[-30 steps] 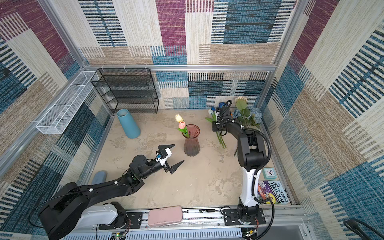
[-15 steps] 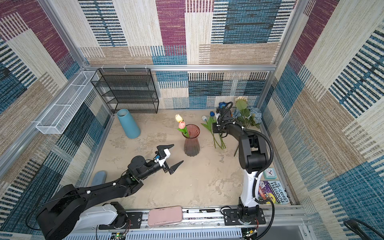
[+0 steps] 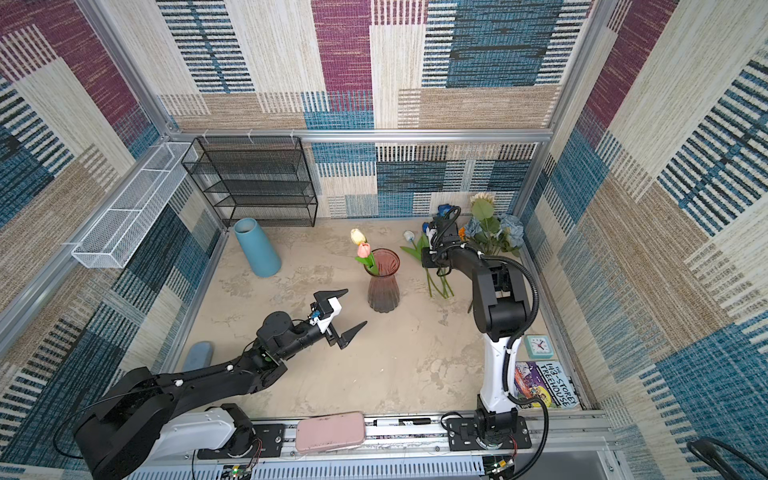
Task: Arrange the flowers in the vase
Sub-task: 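Lower the right gripper onto the white tulip stem and close it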
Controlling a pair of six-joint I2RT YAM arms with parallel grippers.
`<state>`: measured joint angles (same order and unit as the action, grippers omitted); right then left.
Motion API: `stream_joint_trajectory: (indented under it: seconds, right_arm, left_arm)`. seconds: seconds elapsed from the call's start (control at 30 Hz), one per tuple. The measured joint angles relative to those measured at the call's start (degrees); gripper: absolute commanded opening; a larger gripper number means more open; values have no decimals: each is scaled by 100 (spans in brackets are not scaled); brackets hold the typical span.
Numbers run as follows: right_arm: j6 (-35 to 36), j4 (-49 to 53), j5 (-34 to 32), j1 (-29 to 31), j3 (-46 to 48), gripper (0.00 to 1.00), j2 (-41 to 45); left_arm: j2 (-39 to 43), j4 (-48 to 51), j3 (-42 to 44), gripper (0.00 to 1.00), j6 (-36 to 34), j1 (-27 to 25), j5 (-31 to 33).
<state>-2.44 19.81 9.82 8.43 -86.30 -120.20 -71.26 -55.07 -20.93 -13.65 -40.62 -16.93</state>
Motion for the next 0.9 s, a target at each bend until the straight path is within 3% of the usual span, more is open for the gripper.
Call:
stream_joint_trajectory:
  seconds: [0.47,0.9]
  right_arm:
    - [236,245,-442,260,-579,32,-603]
    - [315,258,-527,328,-671,9,-636]
  left_arm:
    - [-44,0,-61,99,-7,0,0]
    - [-33,2,-92,99,-127,0,2]
